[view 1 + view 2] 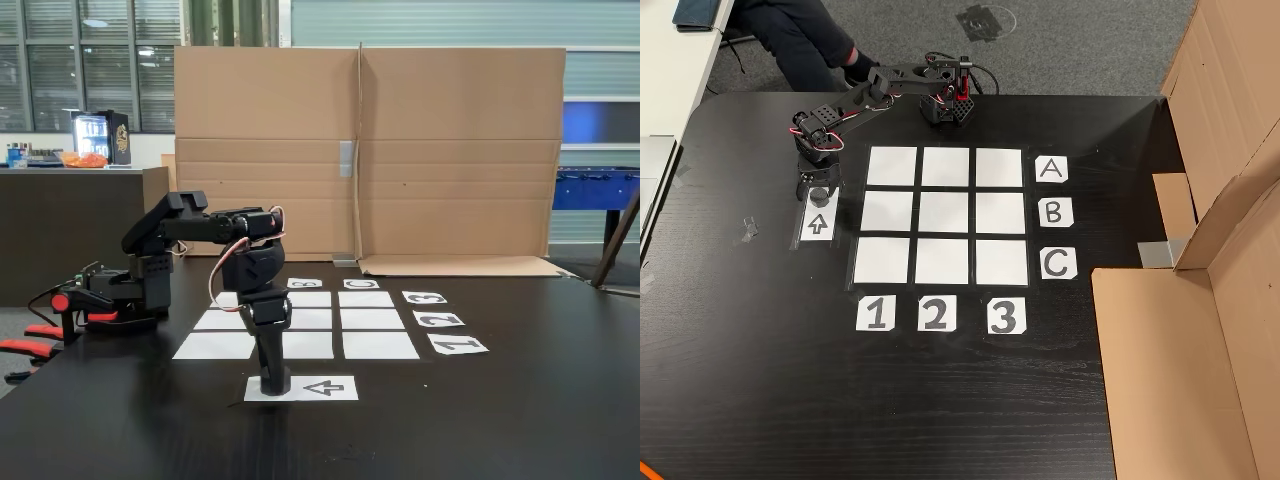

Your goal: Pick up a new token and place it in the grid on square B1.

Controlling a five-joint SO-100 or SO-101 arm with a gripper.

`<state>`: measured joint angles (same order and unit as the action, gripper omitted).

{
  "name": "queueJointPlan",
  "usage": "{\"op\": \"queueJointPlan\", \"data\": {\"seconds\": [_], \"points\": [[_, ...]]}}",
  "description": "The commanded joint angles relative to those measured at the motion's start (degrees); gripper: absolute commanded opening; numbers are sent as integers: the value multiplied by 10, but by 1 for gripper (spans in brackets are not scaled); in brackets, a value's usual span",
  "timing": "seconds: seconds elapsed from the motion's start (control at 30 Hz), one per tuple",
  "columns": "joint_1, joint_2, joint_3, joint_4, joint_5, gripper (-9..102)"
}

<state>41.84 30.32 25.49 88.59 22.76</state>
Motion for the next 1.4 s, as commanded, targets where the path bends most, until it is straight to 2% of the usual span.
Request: {"op": "queueJointPlan", "data": {"seconds": [0.0,0.43,1.03,1.37], "points": [[5,14,-15,3,6,25],[4,10,-17,-3,6,13],[5,98,-12,15,11,12],[8,208,-1,61,11,12]]}}
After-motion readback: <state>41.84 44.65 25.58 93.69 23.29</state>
